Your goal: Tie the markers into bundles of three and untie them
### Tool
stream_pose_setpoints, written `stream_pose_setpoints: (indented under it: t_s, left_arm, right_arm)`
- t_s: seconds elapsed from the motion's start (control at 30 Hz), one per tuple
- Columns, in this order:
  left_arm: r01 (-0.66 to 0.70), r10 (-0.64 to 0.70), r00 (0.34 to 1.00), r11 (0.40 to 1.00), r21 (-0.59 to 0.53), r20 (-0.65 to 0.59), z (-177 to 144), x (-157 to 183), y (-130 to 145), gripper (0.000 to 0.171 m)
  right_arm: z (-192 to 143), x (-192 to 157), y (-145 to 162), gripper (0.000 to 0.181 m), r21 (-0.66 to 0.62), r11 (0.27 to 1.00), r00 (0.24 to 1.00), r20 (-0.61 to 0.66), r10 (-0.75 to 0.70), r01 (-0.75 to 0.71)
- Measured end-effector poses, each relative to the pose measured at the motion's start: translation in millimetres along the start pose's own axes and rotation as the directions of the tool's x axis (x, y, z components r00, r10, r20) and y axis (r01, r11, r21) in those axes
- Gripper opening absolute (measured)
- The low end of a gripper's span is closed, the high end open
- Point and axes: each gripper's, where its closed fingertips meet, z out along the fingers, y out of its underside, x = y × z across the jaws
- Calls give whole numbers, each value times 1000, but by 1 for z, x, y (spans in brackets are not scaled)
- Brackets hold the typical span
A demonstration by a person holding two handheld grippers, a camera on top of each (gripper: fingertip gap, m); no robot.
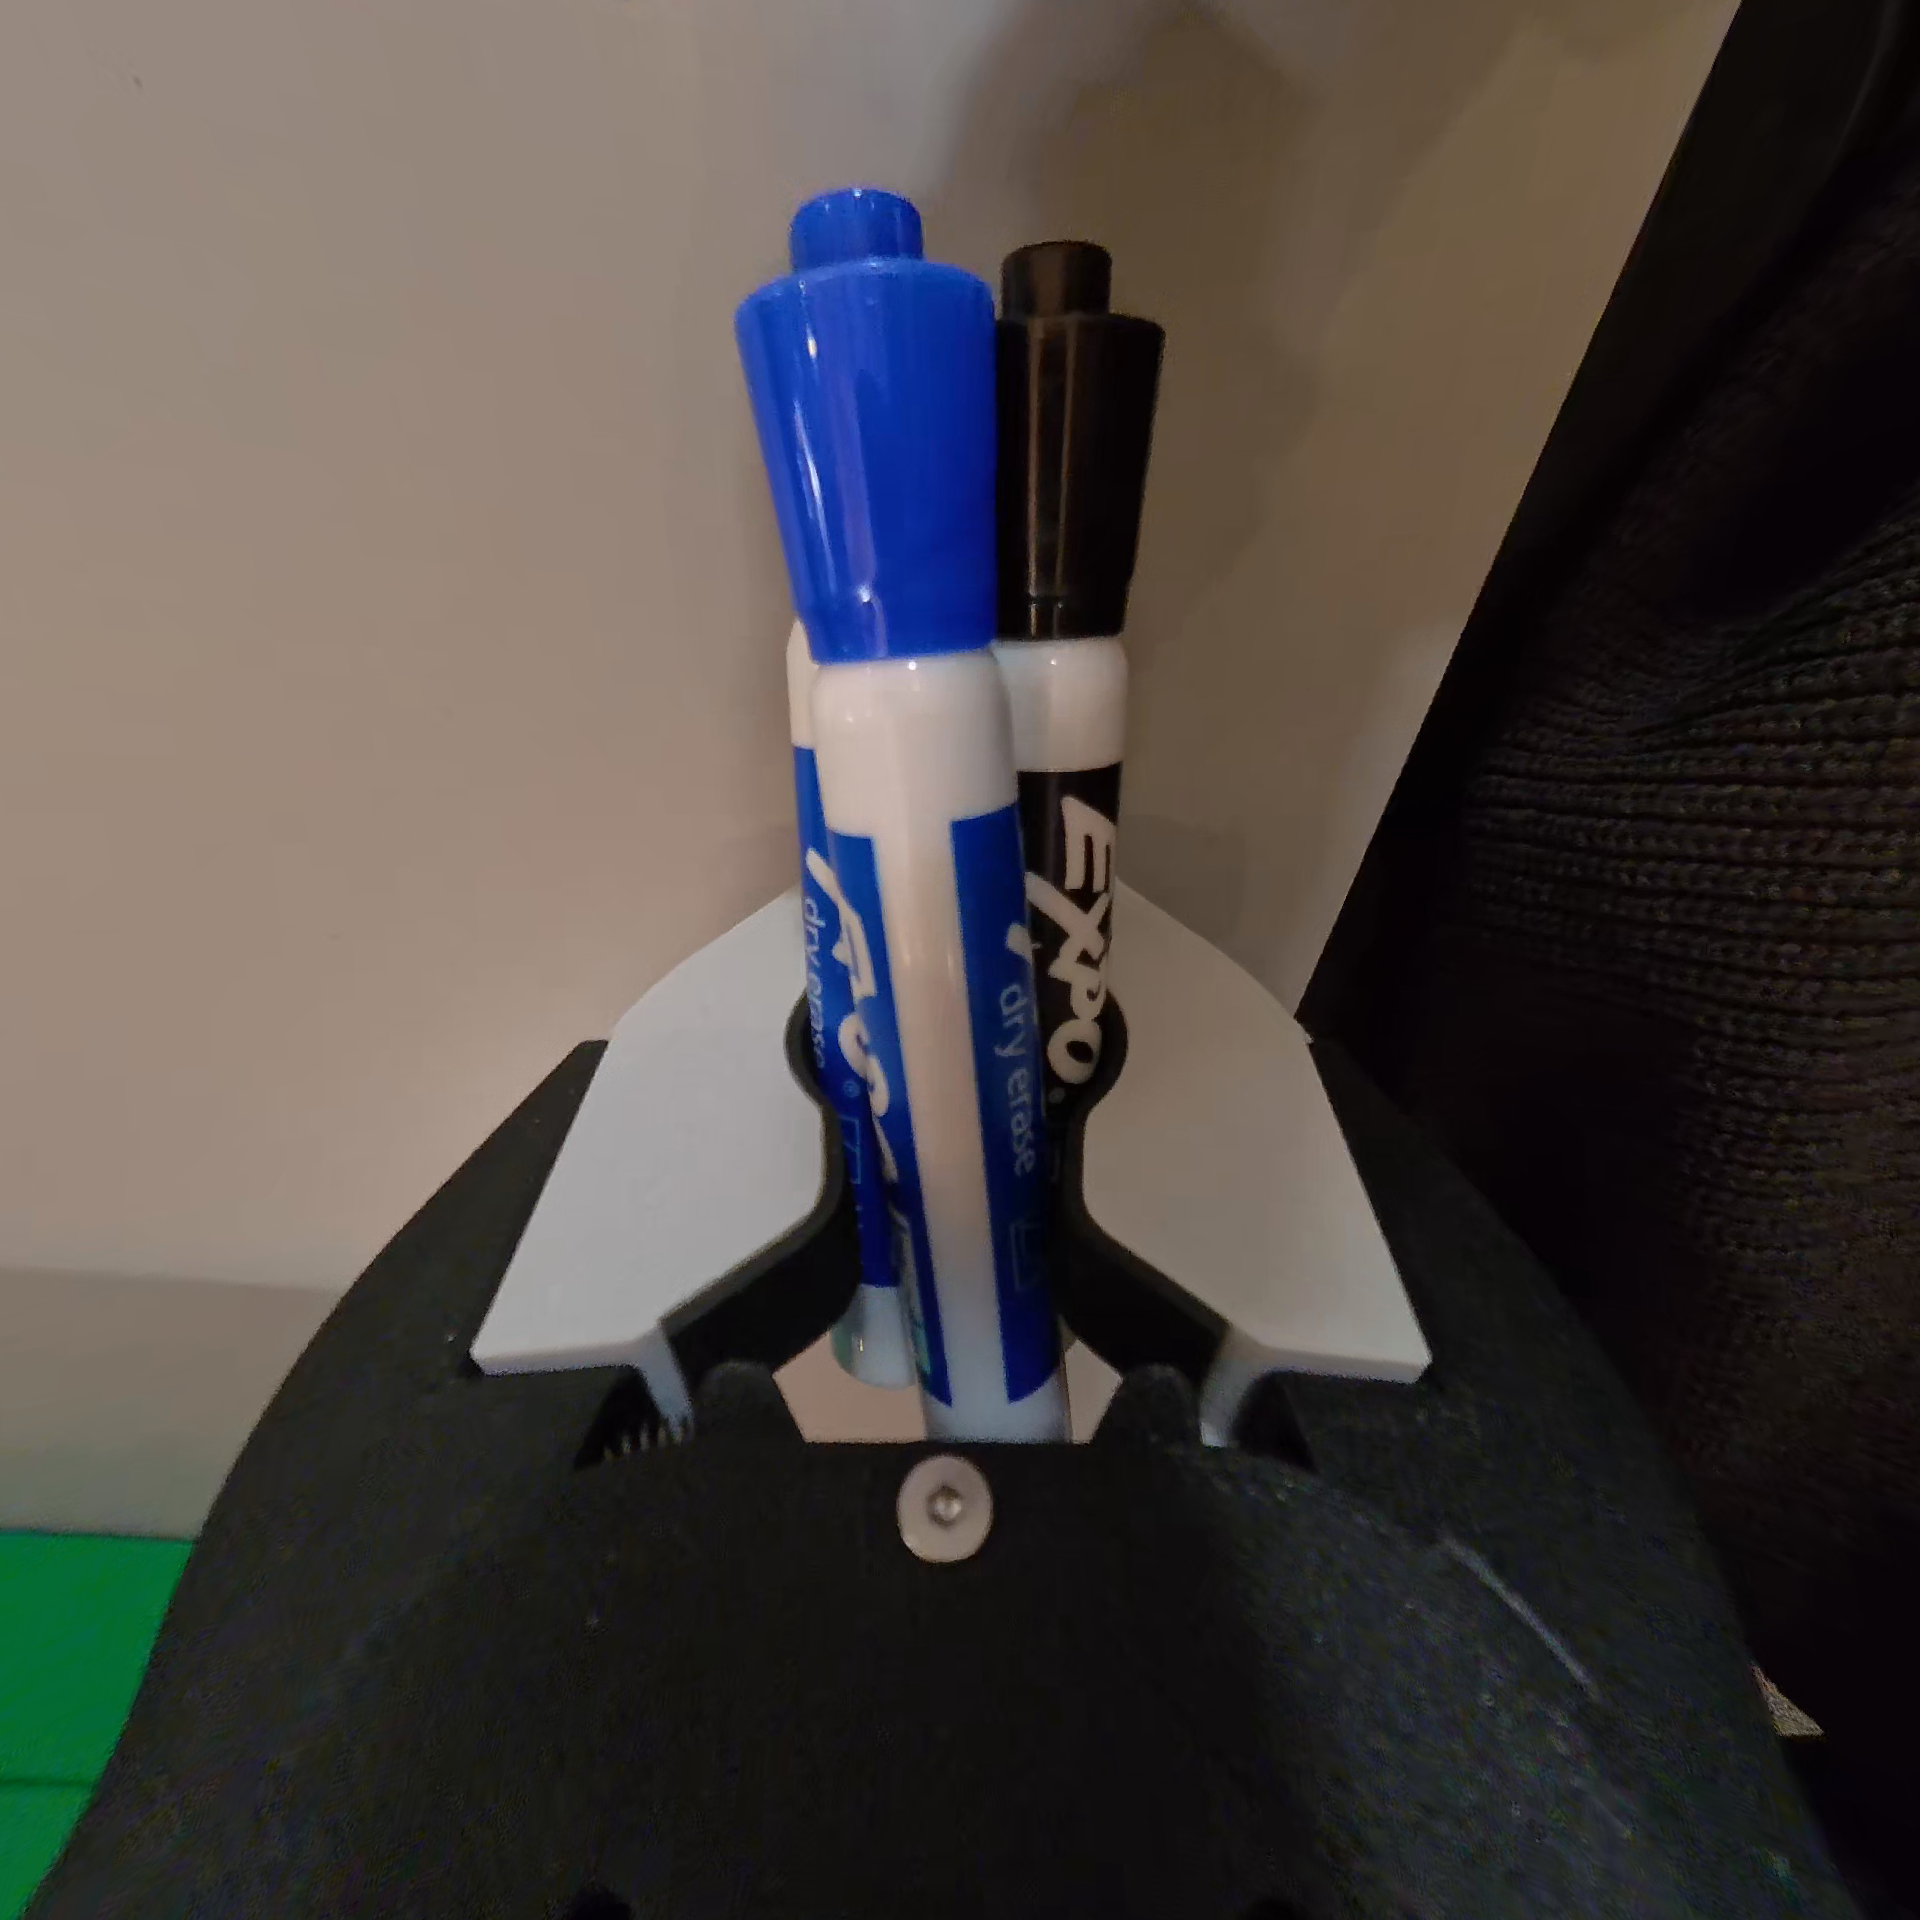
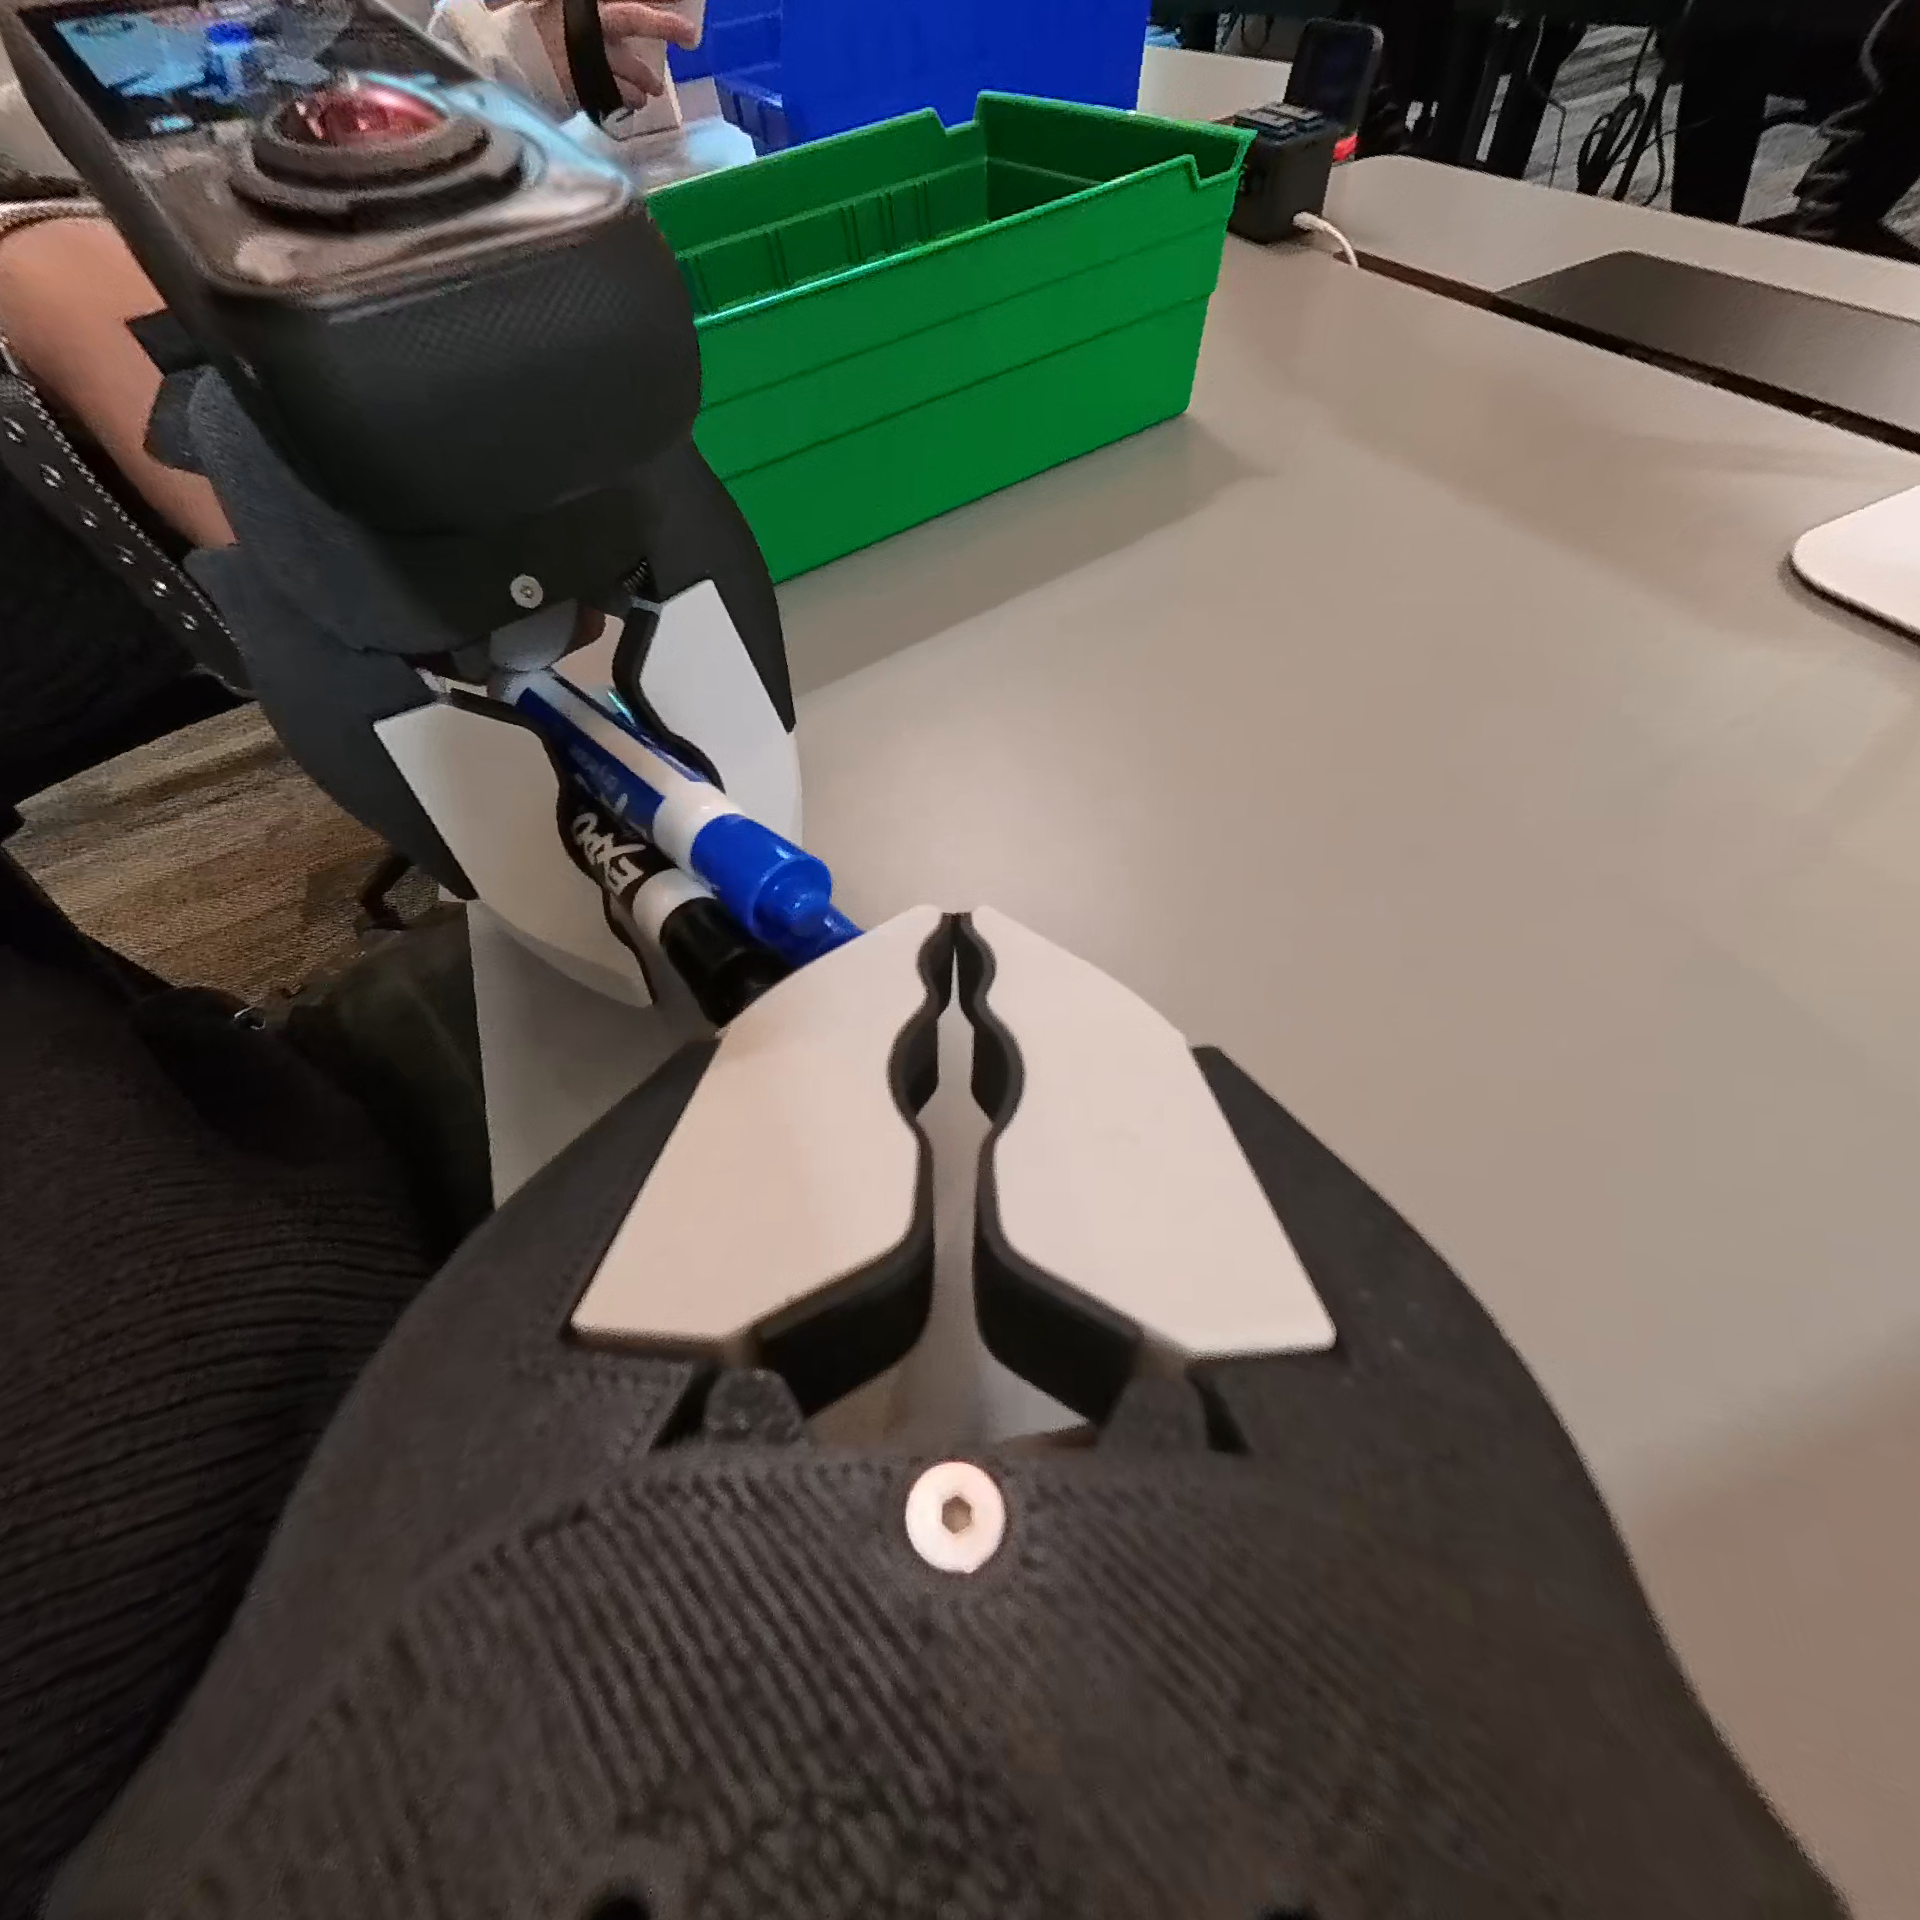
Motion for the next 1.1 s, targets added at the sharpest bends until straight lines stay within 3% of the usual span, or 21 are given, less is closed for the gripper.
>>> stream_pose_setpoints:
  t_s: [0.17, 0.3, 0.4, 0.47, 0.63, 0.83, 0.9, 0.97, 1.1]
  left_arm:
    - [5, -5, 1000, 1000, -19, -14, -1, 3, 4, 47]
    - [17, -18, 999, 999, -31, -29, -8, 7, 14, 46]
    - [68, -69, 998, 998, -12, -13, -15, 3, 22, 46]
    - [116, -116, 993, 993, 14, -10, -20, 1, 27, 46]
    - [208, -208, 978, 978, 34, -2, -26, 5, 52, 46]
    - [311, -315, 948, 946, 85, 40, -46, 12, 71, 46]
    - [336, -342, 939, 936, 106, 46, -53, 16, 77, 47]
    - [367, -375, 926, 923, 117, 50, -56, 20, 86, 46]
    - [440, -447, 894, 888, 133, 31, -55, 28, 107, 46]
  right_arm:
    - [1, 2, 2, 0, -18, 999, 999, 10, 31, -31]
    - [8, 6, 10, 0, -76, 988, 990, 46, 137, -133]
    - [17, 15, -3, 0, -58, 981, 982, 44, 185, -183]
    - [27, 19, -23, 15, -22, 982, 980, 62, 190, -189]
    - [73, 19, -85, 21, 7, 997, 988, 134, 82, -83]
    - [181, -2, -189, 30, 10, 991, 967, 221, -131, 132]
    - [223, -21, -211, 37, -54, 977, 941, 284, -184, 207]
    - [265, -42, -210, 41, -178, 923, 896, 358, -263, 342]
    - [339, -55, -171, 39, -375, 617, 719, 437, -541, 692]
